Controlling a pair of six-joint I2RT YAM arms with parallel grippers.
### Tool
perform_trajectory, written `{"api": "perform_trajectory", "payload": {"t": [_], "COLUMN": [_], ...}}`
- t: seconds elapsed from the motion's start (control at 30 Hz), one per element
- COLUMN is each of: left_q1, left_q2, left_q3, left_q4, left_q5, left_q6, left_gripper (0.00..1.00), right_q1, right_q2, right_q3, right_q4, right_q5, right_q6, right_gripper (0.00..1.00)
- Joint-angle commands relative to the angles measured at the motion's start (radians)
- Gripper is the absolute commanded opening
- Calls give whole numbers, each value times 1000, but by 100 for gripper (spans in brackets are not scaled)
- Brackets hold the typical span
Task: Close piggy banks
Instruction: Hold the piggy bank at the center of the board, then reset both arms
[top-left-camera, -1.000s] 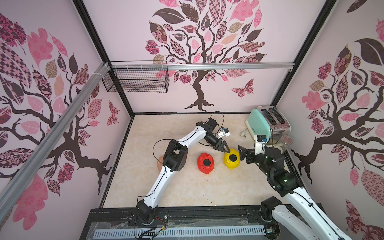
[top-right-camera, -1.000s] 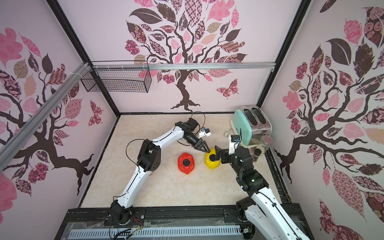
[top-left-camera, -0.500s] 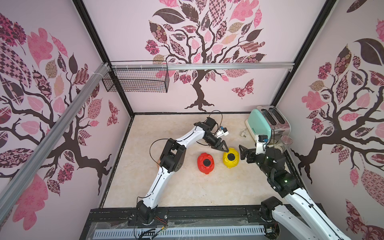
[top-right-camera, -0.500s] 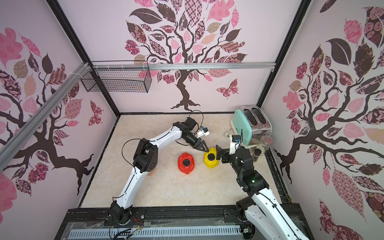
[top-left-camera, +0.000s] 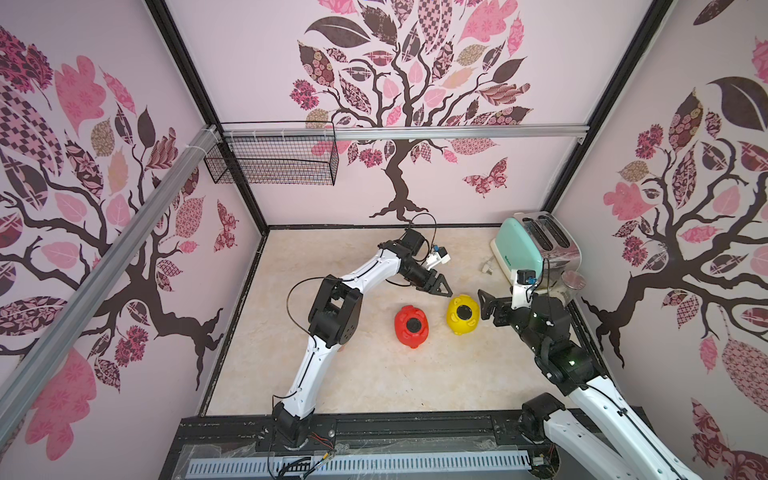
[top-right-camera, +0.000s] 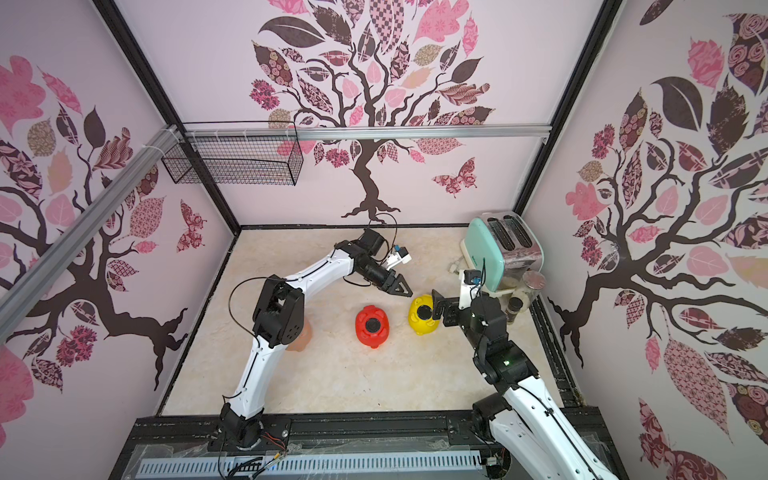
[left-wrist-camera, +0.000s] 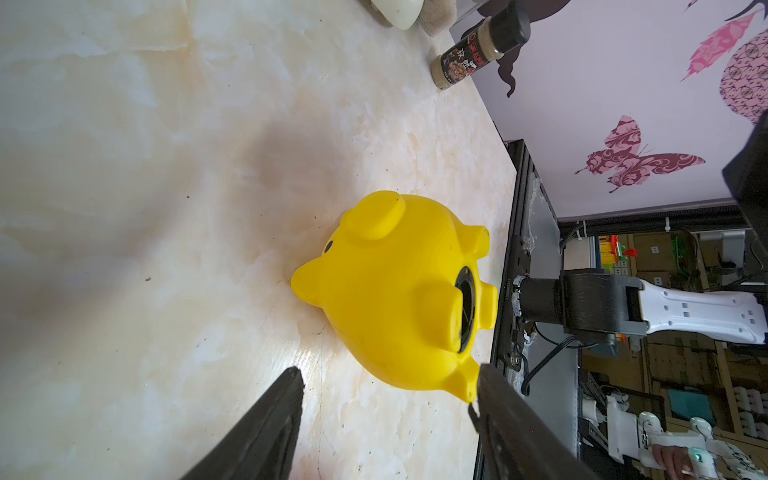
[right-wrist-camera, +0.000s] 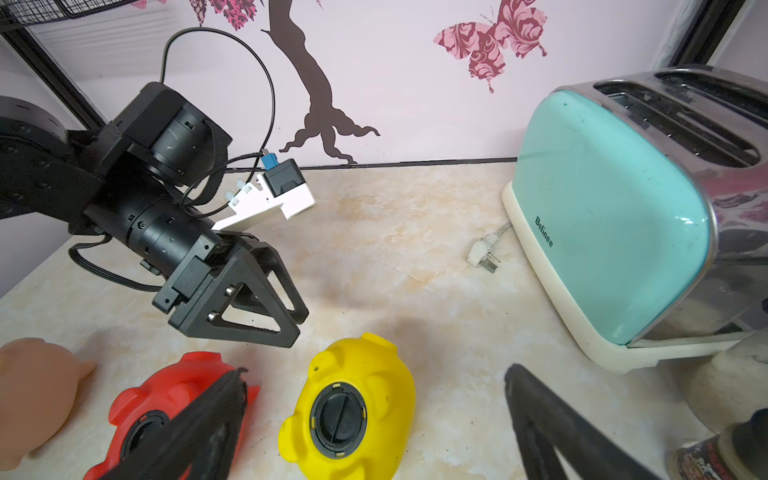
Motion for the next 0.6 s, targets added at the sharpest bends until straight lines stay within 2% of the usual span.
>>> {"api": "perform_trajectory", "payload": {"t": [0.0,0.17,0.27,0.4,0.57], "left_q1": [2,7,10,13,19], "left_q2": [-72,-168,-260,-430,-704], "left_q3": [-28,-90,-193,-339,-579], "left_q4": [37,72,120,226,403], "left_q5": [-2,-33,-79,-161,-331], "left_q6": [-4,-16,-36,-92,-182], "left_gripper": [68,68,68,69,69], "right_q1": [0,0,0,0,1], "right_q2": [-7,-8,-10,-21,-35], "right_q3": [7,0,-5,-12,-14], "right_q4": [6,9,12,19,31], "right_q5": [-5,-4,-11,-16,-14], "right_q6": [3,-2,-2,-1,6], "right_gripper": [100,100,100,100,100]}}
